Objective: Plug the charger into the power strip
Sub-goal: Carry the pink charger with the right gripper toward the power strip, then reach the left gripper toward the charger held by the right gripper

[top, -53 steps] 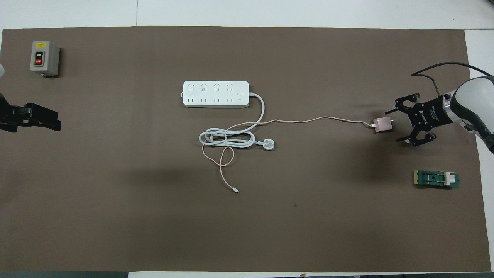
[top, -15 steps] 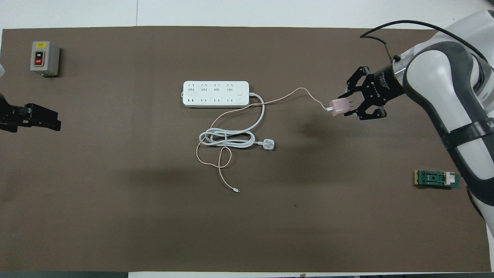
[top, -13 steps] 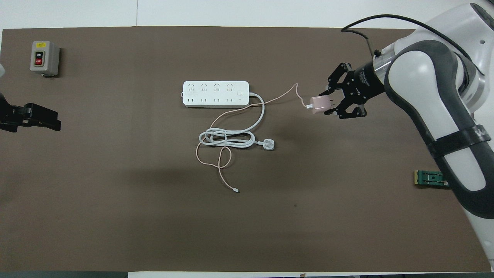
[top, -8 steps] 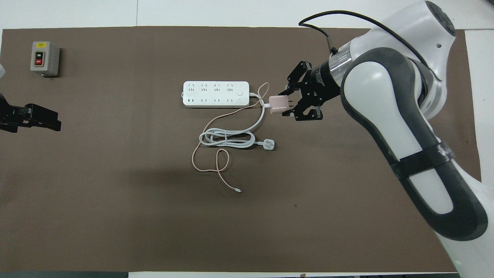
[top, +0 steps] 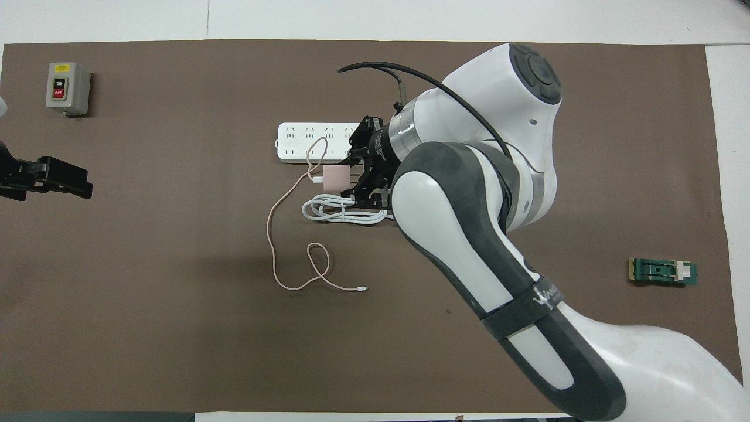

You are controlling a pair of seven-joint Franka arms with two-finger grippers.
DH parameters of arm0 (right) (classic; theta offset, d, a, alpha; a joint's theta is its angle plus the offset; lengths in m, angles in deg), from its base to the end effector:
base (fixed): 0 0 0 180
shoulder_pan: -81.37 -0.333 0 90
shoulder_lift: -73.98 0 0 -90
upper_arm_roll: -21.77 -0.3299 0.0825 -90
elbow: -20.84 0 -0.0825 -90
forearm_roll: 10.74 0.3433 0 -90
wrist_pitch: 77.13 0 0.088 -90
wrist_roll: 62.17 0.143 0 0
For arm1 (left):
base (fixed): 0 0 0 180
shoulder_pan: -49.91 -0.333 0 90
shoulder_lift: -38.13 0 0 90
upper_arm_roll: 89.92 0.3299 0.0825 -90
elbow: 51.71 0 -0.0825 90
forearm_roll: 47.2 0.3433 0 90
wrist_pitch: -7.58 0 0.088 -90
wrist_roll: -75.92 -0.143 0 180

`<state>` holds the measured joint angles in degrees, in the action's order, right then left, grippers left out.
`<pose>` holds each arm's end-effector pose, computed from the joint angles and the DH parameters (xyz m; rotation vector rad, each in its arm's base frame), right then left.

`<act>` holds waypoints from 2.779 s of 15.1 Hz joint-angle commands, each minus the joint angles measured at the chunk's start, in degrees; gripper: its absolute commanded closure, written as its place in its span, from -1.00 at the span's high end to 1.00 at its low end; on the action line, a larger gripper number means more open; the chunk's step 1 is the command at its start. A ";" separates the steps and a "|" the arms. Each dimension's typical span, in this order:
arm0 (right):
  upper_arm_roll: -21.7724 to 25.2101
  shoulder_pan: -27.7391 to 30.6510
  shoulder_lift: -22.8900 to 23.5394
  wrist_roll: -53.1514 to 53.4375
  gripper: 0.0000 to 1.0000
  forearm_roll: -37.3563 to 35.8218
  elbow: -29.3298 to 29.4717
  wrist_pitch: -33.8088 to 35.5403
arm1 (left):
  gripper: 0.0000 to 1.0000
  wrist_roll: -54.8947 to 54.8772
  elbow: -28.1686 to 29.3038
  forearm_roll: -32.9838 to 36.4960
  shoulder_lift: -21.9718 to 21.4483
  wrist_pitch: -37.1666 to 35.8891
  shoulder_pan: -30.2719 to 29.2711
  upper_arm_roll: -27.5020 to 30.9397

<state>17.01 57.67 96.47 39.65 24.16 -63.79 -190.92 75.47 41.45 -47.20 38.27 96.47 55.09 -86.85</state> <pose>0.5618 0.3569 0.4711 -1.9697 1.8505 0.6951 0.5072 -0.0187 0.5760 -3.1372 0.0701 0.1208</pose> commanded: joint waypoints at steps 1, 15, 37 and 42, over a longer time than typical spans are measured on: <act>0.28 -1.52 0.01 0.49 -1.00 -0.26 -1.50 -2.14 | 1.00 -0.60 0.00 -0.35 -0.49 -0.47 -0.25 0.01; 0.19 -2.93 0.45 -0.39 -1.00 -3.25 -2.12 -5.31 | 1.00 -5.68 6.39 -35.89 3.90 3.02 -8.24 0.28; 0.36 -2.49 0.54 -0.31 -1.00 -3.69 -2.03 -4.43 | 1.00 -45.08 30.58 -91.30 11.30 8.40 6.16 -0.52; 0.36 -2.32 0.54 -0.31 -1.00 -3.61 -2.03 -4.43 | 1.00 -44.73 31.38 -96.75 10.94 8.49 7.65 -0.52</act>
<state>17.66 54.75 97.16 39.68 21.30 -65.51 -195.27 31.57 70.56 -141.20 51.24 105.34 61.84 -88.24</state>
